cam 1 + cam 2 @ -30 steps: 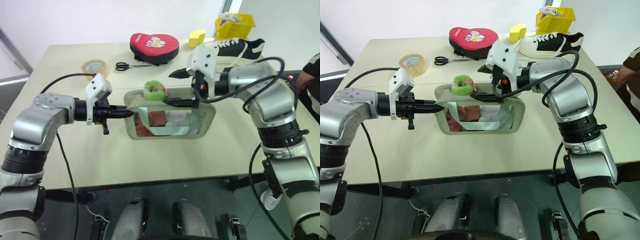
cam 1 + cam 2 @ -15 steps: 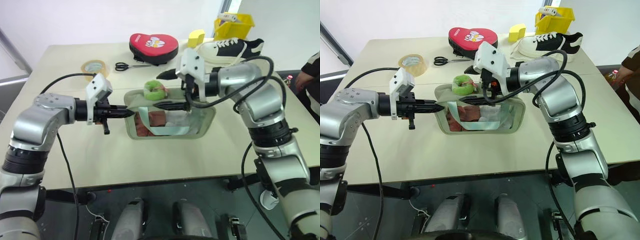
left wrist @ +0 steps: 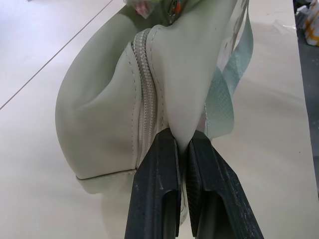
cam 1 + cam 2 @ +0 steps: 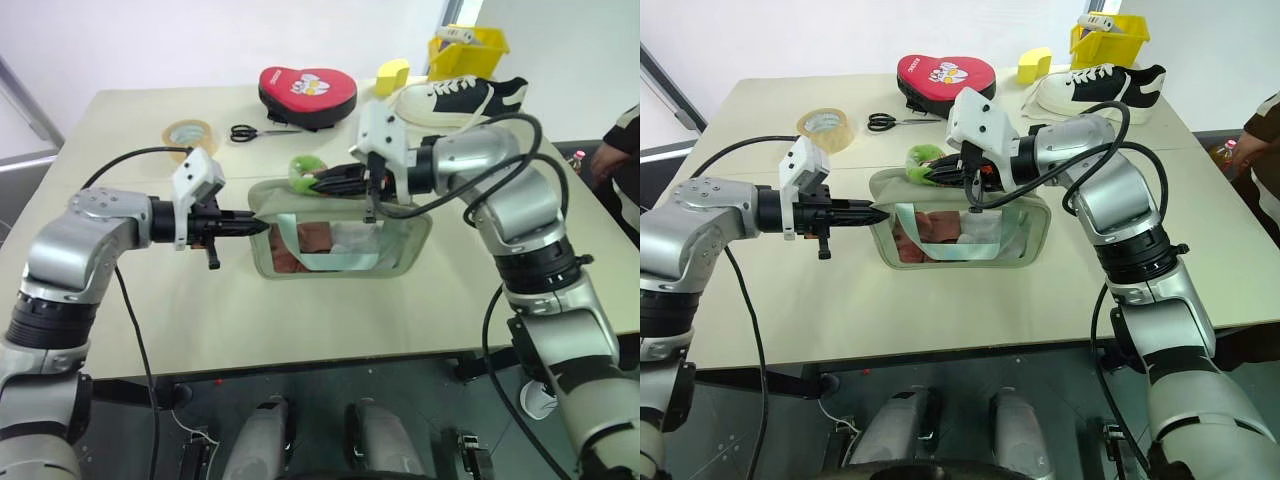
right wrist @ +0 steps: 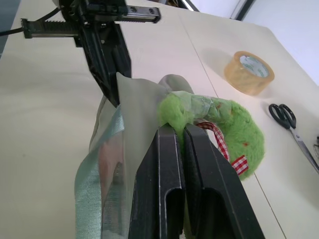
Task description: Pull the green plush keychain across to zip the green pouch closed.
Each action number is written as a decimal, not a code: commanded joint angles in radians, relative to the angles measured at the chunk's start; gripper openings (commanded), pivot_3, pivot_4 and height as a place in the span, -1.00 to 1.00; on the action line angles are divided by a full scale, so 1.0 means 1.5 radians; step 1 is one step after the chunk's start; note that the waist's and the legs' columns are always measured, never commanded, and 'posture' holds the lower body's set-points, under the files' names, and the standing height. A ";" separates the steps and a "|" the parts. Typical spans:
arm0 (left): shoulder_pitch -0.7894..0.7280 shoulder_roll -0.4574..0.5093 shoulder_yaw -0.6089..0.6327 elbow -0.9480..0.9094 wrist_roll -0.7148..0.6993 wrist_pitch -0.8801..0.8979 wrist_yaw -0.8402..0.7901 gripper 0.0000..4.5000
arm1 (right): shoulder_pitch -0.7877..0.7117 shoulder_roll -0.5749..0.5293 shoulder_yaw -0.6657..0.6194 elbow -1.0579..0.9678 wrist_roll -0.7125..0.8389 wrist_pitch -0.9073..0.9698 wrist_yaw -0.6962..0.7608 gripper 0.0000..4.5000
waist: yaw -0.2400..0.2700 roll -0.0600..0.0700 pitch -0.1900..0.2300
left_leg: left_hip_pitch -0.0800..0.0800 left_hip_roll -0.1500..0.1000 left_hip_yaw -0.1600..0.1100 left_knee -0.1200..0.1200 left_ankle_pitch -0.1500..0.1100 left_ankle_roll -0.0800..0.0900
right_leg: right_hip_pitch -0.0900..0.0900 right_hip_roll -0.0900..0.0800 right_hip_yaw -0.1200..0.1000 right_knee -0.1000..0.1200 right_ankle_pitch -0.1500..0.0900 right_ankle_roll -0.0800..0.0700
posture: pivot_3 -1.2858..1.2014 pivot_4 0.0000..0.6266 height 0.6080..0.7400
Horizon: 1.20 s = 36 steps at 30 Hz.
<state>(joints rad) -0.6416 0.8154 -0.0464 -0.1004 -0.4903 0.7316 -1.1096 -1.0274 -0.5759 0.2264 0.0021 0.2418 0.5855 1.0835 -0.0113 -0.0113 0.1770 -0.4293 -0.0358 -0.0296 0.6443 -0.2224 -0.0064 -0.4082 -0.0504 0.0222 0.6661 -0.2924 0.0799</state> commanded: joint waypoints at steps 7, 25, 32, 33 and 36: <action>0.004 -0.012 0.012 -0.008 -0.004 -0.009 0.010 -1.00 | 0.040 -0.140 -0.155 -0.120 -0.004 0.118 -0.107 -0.99 | 0.002 0.000 0.000 | 0.000 0.000 0.000 -0.001 0.000 0.000 | 0.000 0.000 0.000 -0.001 0.000 0.000 | 0.03 -0.52 1.00; -0.013 -0.042 0.001 0.011 0.004 -0.010 0.015 -1.00 | 0.386 -0.106 -0.262 -0.249 -0.026 0.176 -0.349 -0.99 | 0.000 0.000 0.000 | 0.001 0.000 0.000 0.000 0.000 0.000 | 0.001 -0.001 0.000 -0.001 0.000 0.000 | 0.03 -0.52 1.00; -0.002 -0.037 0.008 -0.012 -0.001 0.003 0.023 -1.00 | 0.452 0.009 -0.177 -0.206 -0.040 0.117 -0.390 -0.99 | -0.001 0.000 0.000 | 0.001 0.000 0.000 0.001 0.000 0.001 | 0.002 0.000 0.000 0.000 0.000 0.000 | 0.03 -0.52 1.00; 0.001 -0.035 0.010 -0.016 -0.003 0.006 0.024 -1.00 | 0.456 0.012 -0.172 -0.199 -0.043 0.110 -0.391 -0.99 | -0.001 -0.001 0.000 | 0.001 0.000 0.000 0.001 0.000 0.001 | 0.002 0.000 0.000 -0.001 0.000 0.000 | 0.03 -0.52 1.00; 0.009 -0.031 0.014 -0.026 -0.006 0.010 0.028 -1.00 | 0.469 -0.002 -0.166 -0.174 -0.058 0.080 -0.385 -0.99 | -0.001 -0.001 0.000 | 0.002 0.000 0.000 0.001 0.000 0.001 | 0.003 0.000 0.000 -0.001 0.000 0.000 | 0.03 -0.52 1.00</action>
<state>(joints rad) -0.6328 0.7567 -0.0489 -0.1154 -0.4906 0.7387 -1.0716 -0.3341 -0.5709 -0.0359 -0.2737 0.1665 0.7243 0.4986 -0.0134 -0.0120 0.1764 -0.4260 -0.0358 -0.0292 0.6455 -0.2224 -0.0054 -0.4036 -0.0503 0.0224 0.6653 -0.2922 0.0804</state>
